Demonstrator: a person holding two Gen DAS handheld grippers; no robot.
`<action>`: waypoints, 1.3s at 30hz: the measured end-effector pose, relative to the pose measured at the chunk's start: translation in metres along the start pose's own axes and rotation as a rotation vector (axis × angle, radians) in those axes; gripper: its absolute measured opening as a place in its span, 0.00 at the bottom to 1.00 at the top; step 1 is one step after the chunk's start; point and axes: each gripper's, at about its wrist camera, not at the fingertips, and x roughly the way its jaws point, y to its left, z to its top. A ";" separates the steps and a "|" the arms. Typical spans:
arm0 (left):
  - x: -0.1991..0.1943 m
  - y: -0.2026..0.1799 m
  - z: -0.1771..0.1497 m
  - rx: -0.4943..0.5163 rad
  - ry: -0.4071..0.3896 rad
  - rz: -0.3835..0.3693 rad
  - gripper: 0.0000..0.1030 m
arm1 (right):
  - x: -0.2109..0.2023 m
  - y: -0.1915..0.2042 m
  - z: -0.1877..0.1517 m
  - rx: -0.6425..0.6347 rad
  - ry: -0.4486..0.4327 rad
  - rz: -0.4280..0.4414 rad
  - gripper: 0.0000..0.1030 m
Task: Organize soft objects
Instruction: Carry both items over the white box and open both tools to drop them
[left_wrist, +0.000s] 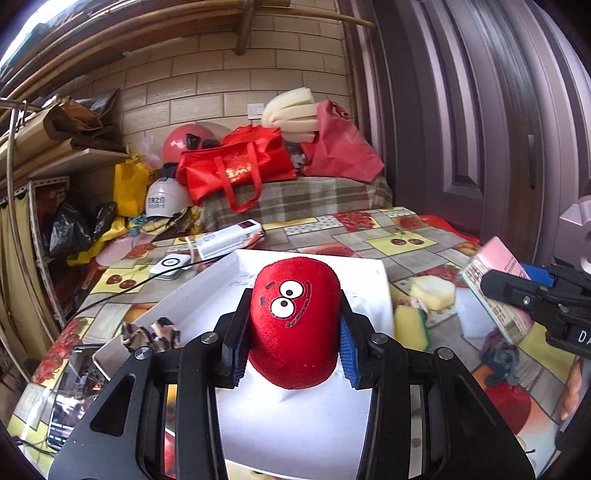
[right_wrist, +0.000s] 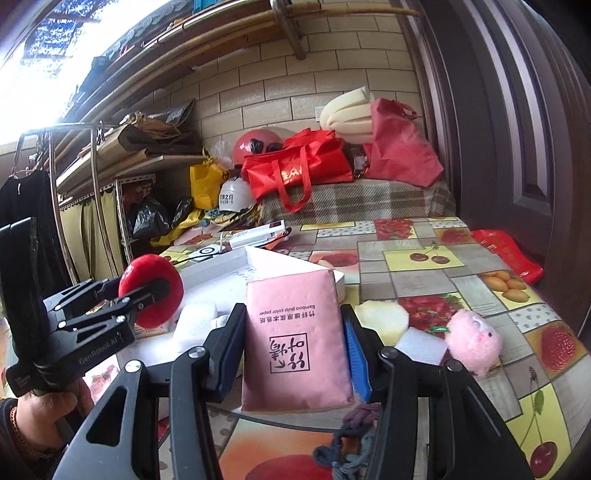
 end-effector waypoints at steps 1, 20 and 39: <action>0.001 0.004 0.000 -0.007 0.000 0.008 0.39 | 0.002 0.002 0.000 -0.002 0.007 0.001 0.48; 0.027 0.059 0.000 -0.079 0.019 0.129 0.39 | 0.056 0.052 0.005 -0.092 0.065 0.050 0.48; 0.055 0.093 0.005 -0.180 0.081 0.111 0.40 | 0.125 0.067 0.013 -0.069 0.217 0.070 0.48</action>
